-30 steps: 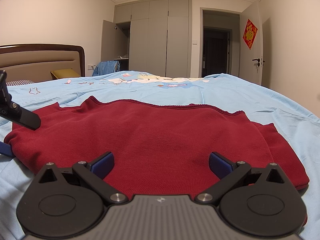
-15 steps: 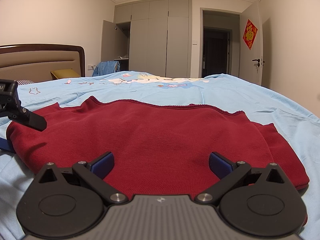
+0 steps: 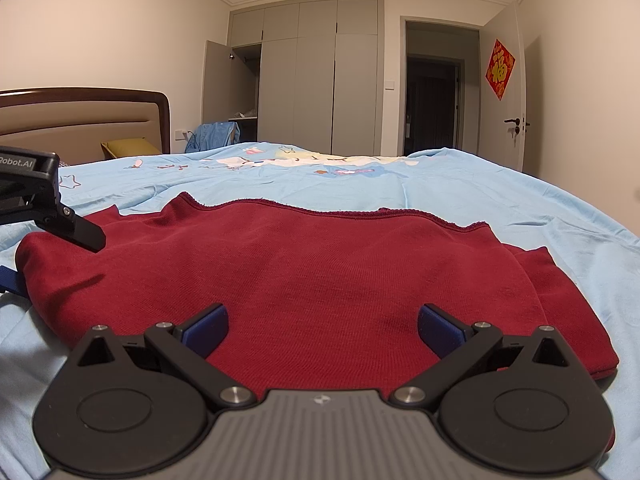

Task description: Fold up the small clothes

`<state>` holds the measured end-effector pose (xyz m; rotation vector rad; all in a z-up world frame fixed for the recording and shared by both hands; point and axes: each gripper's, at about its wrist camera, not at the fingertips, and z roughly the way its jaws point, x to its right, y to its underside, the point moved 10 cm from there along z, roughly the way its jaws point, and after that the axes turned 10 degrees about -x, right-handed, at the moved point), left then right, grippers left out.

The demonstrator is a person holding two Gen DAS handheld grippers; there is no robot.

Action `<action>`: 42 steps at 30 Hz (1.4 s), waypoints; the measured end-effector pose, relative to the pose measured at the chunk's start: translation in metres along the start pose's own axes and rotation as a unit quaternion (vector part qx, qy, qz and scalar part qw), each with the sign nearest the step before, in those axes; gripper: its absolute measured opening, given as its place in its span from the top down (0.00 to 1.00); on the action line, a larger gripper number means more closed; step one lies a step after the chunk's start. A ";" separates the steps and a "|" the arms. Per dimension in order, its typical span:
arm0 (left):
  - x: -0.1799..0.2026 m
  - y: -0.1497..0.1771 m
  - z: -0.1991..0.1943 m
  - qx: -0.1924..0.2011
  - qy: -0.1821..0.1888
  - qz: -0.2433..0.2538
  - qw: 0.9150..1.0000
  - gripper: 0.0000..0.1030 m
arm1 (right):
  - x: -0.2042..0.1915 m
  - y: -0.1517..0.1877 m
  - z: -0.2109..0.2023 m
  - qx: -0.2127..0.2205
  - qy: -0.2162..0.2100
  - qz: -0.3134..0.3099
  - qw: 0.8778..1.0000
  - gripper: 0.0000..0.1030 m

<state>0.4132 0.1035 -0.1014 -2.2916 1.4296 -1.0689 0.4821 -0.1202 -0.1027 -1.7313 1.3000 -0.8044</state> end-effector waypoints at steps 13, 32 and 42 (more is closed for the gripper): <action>0.002 0.002 -0.001 -0.003 -0.013 0.011 1.000 0.03 | 0.000 0.000 0.000 0.000 0.000 0.000 1.000 0.00; -0.019 0.015 -0.021 0.053 -0.005 -0.015 0.998 0.13 | 0.000 0.000 0.001 0.001 0.000 0.000 1.000 0.00; -0.040 0.000 -0.026 0.085 -0.022 -0.065 0.994 0.59 | 0.000 0.001 0.001 0.001 0.000 0.000 1.000 0.00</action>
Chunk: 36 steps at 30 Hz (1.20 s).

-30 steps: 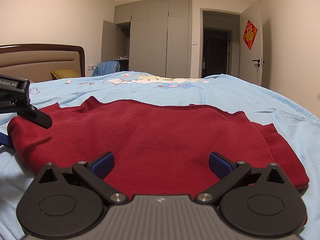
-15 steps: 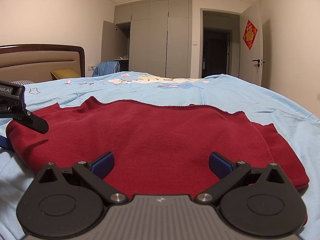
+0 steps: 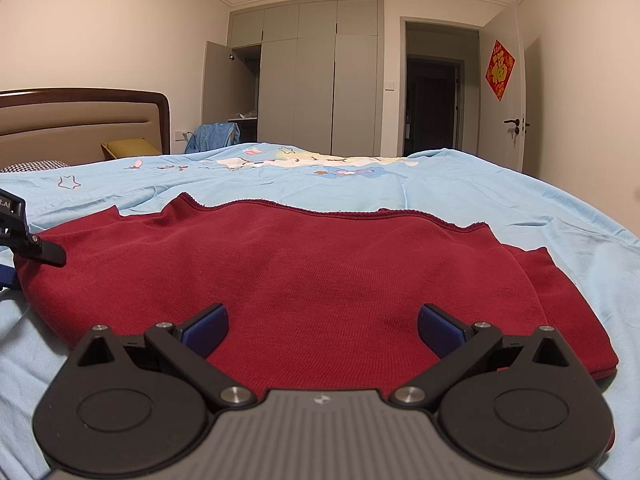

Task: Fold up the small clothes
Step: 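Grasp the side edge with the left gripper, fold it over, open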

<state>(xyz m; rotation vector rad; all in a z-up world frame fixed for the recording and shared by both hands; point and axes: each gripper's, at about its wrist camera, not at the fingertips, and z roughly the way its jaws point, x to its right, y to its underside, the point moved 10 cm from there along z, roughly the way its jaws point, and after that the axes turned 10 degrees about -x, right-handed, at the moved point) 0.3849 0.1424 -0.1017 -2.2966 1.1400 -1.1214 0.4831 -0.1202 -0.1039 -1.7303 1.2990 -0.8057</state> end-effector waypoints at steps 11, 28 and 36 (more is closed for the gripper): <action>0.049 -0.018 -0.009 0.039 0.000 0.127 0.991 0.84 | 0.011 -0.002 -0.017 0.023 -0.003 0.034 0.999 0.00; 0.240 0.077 -0.026 0.024 0.178 0.409 0.895 0.87 | 0.151 -0.009 -0.106 0.089 0.184 0.168 0.964 0.00; 0.240 0.148 -0.016 -0.013 0.184 0.483 0.856 0.74 | 0.181 0.011 -0.101 0.076 0.176 0.204 0.960 0.00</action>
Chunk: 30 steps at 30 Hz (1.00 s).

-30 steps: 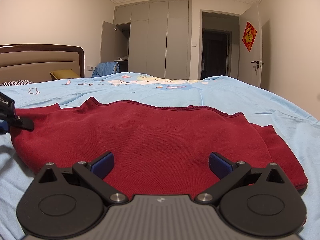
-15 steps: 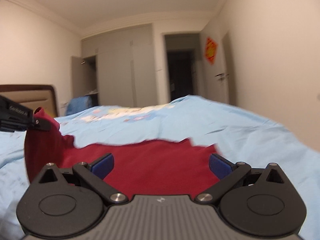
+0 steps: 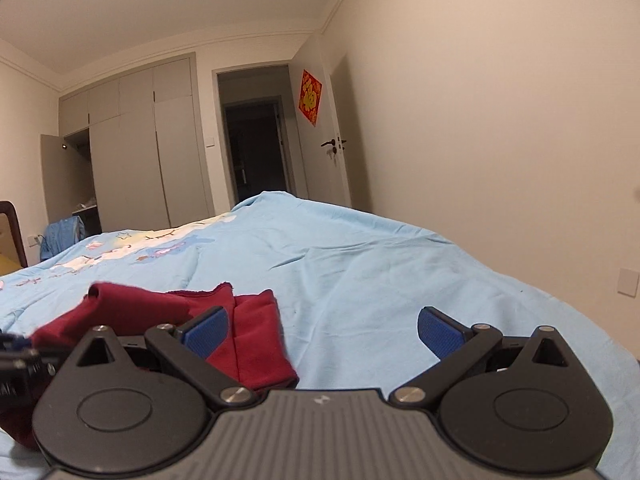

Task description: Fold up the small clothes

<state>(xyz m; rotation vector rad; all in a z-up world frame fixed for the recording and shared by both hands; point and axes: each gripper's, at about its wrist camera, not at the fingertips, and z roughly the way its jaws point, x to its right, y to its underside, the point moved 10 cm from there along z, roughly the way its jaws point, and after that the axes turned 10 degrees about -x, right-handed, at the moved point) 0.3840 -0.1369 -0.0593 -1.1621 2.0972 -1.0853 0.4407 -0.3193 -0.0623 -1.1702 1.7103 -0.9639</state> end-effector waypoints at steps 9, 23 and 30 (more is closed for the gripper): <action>-0.002 0.011 -0.031 0.024 -0.028 0.009 0.999 0.40 | -0.010 0.006 0.002 -0.028 -0.072 0.017 0.997 0.00; -0.019 0.018 -0.032 0.005 -0.057 -0.003 0.998 0.40 | -0.089 -0.015 0.053 -0.145 -0.281 0.065 0.946 0.03; -0.018 0.022 -0.030 -0.002 -0.055 0.001 0.998 0.47 | -0.116 -0.004 0.081 -0.187 -0.270 0.043 0.943 0.33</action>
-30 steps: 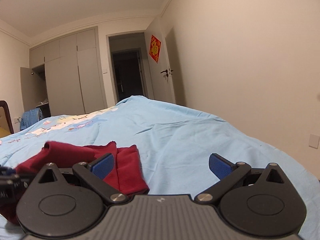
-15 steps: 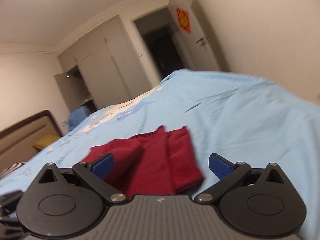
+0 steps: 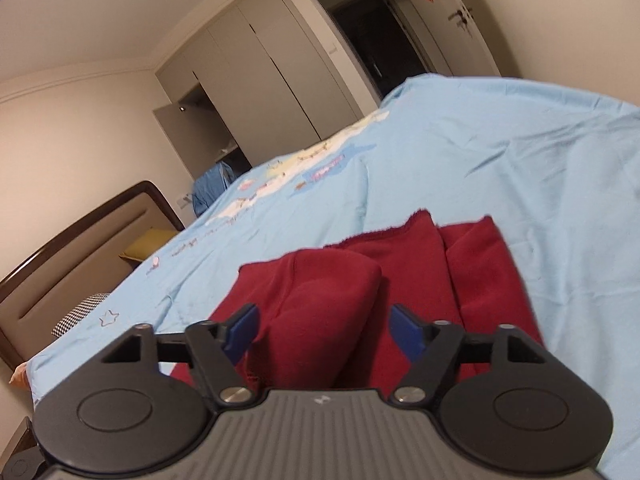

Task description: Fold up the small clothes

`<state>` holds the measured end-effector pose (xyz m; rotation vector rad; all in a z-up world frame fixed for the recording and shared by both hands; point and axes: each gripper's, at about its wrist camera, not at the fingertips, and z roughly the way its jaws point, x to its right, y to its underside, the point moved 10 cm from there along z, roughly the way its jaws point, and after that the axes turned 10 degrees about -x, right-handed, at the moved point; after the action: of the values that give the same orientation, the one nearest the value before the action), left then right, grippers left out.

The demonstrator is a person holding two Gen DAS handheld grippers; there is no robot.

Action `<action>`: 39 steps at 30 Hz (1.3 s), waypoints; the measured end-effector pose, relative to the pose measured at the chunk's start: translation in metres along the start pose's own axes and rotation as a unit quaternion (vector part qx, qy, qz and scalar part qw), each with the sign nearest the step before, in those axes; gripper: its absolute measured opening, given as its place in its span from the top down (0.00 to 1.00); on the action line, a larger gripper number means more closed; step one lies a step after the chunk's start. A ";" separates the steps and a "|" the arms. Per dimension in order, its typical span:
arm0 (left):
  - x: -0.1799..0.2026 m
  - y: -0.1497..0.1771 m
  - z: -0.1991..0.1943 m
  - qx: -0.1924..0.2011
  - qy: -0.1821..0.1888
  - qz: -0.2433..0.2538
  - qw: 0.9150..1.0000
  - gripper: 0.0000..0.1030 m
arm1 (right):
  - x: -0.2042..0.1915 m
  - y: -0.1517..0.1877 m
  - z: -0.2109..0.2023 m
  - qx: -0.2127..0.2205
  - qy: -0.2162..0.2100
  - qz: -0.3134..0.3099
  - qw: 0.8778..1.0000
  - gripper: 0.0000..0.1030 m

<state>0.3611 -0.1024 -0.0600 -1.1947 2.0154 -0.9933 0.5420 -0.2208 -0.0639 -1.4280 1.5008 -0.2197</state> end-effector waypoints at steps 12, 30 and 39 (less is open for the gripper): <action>-0.003 -0.002 0.010 -0.005 0.003 -0.032 0.999 0.94 | 0.013 0.002 0.013 0.006 -0.004 0.046 0.999 0.86; 0.033 -0.030 0.024 0.023 0.059 -0.005 0.998 0.95 | 0.035 -0.032 -0.049 0.099 0.052 -0.003 0.994 0.89; 0.039 -0.029 0.042 0.002 0.087 -0.008 0.996 0.95 | 0.060 -0.019 -0.059 0.100 0.072 0.023 0.992 0.89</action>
<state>0.3909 -0.1597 -0.0635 -1.1589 2.1376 -1.1436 0.5233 -0.3046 -0.0535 -1.2379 1.5791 -0.4395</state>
